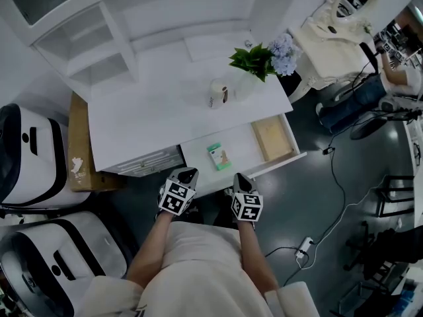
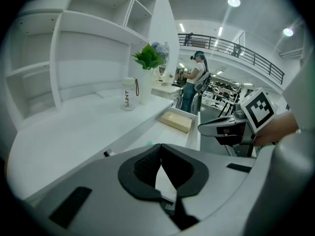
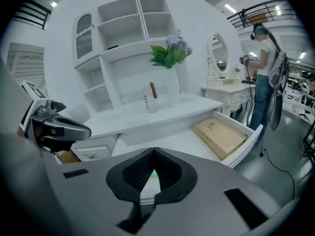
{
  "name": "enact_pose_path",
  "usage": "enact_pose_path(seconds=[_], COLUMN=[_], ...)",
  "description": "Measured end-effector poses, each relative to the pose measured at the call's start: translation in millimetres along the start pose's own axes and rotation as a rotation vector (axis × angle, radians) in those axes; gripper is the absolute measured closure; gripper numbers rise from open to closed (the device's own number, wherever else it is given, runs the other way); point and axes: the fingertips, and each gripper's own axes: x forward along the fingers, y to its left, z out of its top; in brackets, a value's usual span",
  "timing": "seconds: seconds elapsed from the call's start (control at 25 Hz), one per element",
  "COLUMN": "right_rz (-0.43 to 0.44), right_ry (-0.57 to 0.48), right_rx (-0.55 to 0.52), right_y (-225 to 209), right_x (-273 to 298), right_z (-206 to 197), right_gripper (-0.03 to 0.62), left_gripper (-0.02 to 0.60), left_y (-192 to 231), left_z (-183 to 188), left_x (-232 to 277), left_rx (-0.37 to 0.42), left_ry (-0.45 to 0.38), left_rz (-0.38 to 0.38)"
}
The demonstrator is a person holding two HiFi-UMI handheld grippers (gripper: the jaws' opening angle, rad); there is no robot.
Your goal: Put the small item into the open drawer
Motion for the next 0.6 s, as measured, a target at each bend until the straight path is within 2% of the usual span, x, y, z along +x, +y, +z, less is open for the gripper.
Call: enact_pose_path(seconds=[0.16, 0.6], right_rz=[-0.003, -0.007], right_ry=[-0.004, 0.005], right_rx=[-0.002, -0.004], right_y=[1.4, 3.0], right_x=[0.4, 0.8], right_z=[2.5, 2.1], right_gripper=[0.568, 0.568], left_gripper=[0.566, 0.566], left_y=[3.8, -6.9], left_z=[6.4, 5.5], left_x=[0.1, 4.8], left_rx=[0.001, 0.027], left_ry=[-0.015, 0.0], left_rz=[0.005, -0.058])
